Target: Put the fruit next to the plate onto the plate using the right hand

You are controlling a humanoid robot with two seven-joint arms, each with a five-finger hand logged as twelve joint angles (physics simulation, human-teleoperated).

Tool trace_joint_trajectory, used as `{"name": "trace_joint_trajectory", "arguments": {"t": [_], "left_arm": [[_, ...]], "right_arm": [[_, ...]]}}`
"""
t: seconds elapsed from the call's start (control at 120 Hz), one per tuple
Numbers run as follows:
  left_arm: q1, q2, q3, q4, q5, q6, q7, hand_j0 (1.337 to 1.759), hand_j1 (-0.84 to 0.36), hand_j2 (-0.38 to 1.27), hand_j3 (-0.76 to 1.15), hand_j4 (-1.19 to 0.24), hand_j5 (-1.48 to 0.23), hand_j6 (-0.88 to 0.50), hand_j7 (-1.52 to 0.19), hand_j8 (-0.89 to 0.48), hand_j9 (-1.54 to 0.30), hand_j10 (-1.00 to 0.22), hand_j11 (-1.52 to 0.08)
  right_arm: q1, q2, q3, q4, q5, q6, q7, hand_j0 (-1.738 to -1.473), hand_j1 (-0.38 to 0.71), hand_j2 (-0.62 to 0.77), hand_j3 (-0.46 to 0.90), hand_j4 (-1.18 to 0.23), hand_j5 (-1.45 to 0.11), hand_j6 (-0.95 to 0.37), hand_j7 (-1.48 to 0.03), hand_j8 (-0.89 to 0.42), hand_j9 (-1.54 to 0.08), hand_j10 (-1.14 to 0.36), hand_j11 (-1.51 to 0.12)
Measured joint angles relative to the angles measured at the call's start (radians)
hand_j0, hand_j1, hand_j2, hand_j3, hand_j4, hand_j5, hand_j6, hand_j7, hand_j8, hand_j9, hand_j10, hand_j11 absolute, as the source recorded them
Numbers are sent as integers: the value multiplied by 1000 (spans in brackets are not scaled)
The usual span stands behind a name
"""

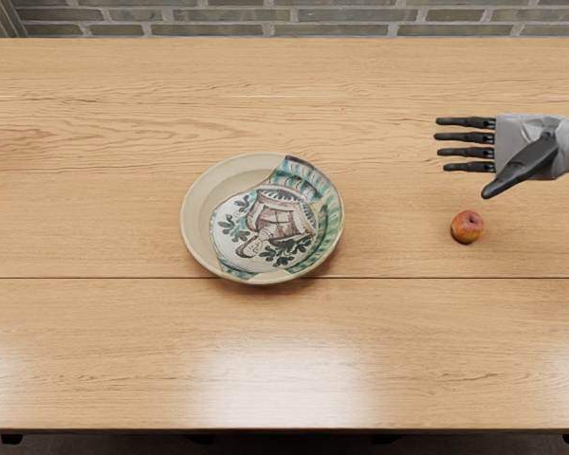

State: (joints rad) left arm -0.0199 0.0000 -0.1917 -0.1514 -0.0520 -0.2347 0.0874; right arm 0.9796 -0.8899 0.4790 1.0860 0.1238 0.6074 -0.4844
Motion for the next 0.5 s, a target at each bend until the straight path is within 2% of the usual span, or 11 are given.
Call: {"name": "trace_joint_trajectory", "arguments": {"t": [0.242, 0.3, 0.5], "left_arm": [[0, 0, 0, 0, 0, 0, 0, 1658, 349, 0, 0, 0, 0, 0, 0, 0, 0, 0, 0], [0, 0, 0, 0, 0, 0, 0, 1658, 349, 0, 0, 0, 0, 0, 0, 0, 0, 0, 0], [0, 0, 0, 0, 0, 0, 0, 1658, 349, 0, 0, 0, 0, 0, 0, 0, 0, 0, 0]], "right_arm": [[19, -8, 2, 4, -42, 3, -7, -1658, -349, 0, 0, 0, 0, 2, 0, 1, 0, 1, 0], [32, -9, 5, 4, -127, 3, -1, -1658, -349, 0, 0, 0, 0, 2, 0, 1, 0, 1, 0], [84, -5, 6, 19, -527, -13, 57, -1658, -349, 0, 0, -1, 0, 0, 0, 0, 0, 0, 0]]}}
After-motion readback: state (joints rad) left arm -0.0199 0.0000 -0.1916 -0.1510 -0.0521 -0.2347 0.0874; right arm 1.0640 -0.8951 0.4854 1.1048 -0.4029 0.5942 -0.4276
